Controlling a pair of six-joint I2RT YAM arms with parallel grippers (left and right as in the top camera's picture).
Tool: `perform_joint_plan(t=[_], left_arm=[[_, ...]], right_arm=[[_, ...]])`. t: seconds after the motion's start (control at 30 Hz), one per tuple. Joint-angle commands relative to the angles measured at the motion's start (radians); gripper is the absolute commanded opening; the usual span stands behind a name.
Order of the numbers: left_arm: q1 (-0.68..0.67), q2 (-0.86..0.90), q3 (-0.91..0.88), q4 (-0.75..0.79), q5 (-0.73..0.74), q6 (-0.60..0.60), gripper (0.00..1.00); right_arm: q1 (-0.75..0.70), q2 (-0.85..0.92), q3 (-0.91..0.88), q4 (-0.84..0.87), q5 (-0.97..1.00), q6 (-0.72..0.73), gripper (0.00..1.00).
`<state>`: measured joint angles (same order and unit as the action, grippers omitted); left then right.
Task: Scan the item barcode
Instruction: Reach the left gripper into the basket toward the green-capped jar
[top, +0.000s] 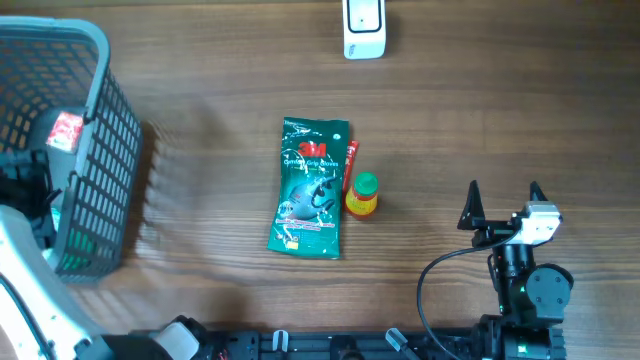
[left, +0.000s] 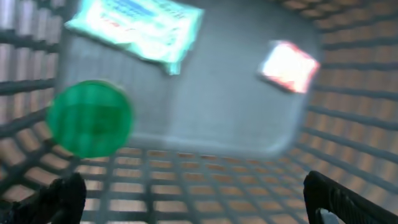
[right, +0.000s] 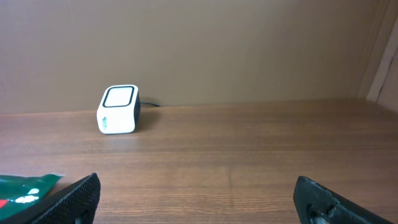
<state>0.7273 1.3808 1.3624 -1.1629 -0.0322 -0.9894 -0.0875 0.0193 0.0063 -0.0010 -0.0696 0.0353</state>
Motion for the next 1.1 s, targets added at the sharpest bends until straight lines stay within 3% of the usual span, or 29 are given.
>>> perform_joint_plan(t=[0.0,0.2,0.37,1.07], left_arm=[[0.004,0.055,-0.004,-0.02,-0.048,-0.096,1.0],[0.005,0.143,-0.004,-0.042,-0.048,-0.097,1.0],[0.011,0.222,-0.004,-0.172,-0.101,-0.228,1.0],[0.011,0.247,-0.089,-0.198,-0.153,-0.227,1.0]], right_arm=[[0.006,-0.005,-0.001,0.002,0.01,-0.009,1.0],[0.006,-0.005,-0.001,0.002,0.01,-0.009,1.0],[0.006,-0.005,-0.001,0.002,0.01,-0.009,1.0],[0.006,-0.005,-0.001,0.002,0.01,-0.008,1.0]])
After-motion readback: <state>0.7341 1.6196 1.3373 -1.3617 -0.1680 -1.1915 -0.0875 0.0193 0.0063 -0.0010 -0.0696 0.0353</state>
